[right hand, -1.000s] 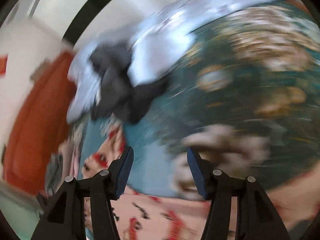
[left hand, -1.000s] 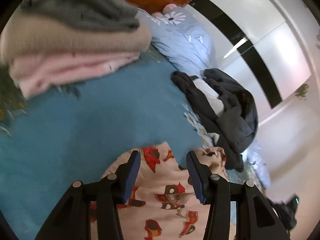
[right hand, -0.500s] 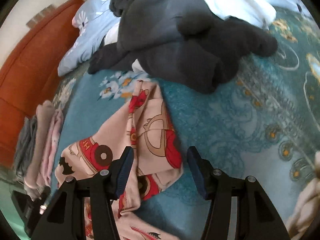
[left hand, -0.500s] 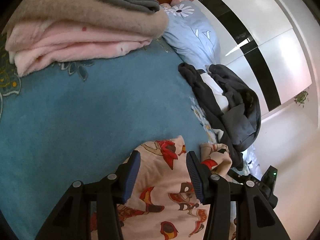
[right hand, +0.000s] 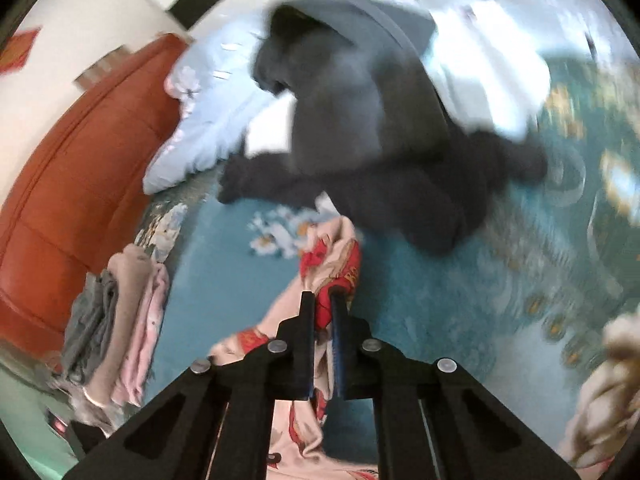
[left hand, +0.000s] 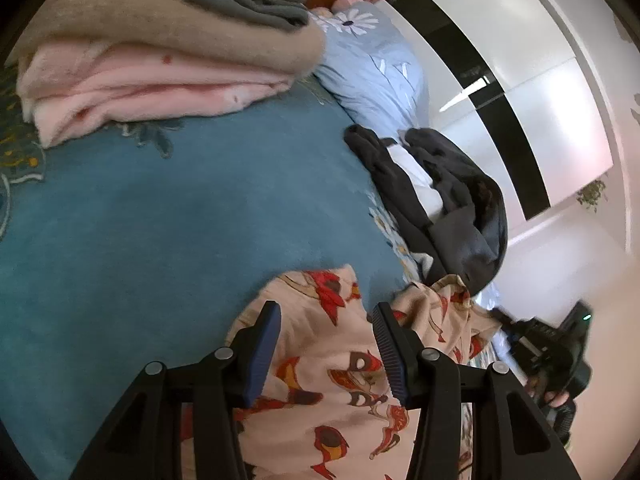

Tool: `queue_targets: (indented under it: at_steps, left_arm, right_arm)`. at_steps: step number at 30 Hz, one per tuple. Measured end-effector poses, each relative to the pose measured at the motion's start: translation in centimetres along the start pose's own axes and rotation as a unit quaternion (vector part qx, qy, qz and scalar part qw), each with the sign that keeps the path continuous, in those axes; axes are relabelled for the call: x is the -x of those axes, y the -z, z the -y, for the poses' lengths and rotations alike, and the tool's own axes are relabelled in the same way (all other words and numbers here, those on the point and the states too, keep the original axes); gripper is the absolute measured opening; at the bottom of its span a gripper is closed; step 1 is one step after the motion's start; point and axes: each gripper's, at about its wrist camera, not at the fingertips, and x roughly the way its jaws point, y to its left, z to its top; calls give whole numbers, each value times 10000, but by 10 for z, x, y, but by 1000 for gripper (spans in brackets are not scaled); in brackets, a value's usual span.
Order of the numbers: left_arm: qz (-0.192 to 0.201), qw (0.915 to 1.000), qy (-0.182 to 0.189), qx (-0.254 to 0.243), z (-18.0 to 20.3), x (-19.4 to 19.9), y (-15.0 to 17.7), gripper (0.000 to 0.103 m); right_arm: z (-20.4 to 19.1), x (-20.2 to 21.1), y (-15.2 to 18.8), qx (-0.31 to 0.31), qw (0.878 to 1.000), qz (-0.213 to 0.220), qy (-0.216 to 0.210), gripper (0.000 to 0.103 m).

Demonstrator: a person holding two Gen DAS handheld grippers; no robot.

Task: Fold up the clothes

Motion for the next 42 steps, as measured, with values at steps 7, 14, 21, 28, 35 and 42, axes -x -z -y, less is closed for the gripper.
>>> queue_targets:
  at_steps: [7,14,21,28,35,42]
  left_arm:
    - [-331,9993,93,-150,9,-16,7,52]
    - [-368,9992,99,-119,7,-17,9,52]
    - [-170,9987,429,-228,13,-5,8,52]
    - [-25,9969,754,-230,18,-2,5,52]
    - [-416,9953,848,-224,23,-23,10,52]
    - [-575,9959,670,-181,20,-34,14,52]
  right_arm:
    - [-25,62,-15,1088,9898,784,473,2]
    - [14,46,-7,596,9975,157,346,2]
    - [45,-8,28,247,9965,-728,313,40]
    - [57,-41,47,175,9922,-1142,460,40]
    - [36,-45,56,424,9923,-966,655,14]
    - [-5,19,34,1679,9692,452,1745,13]
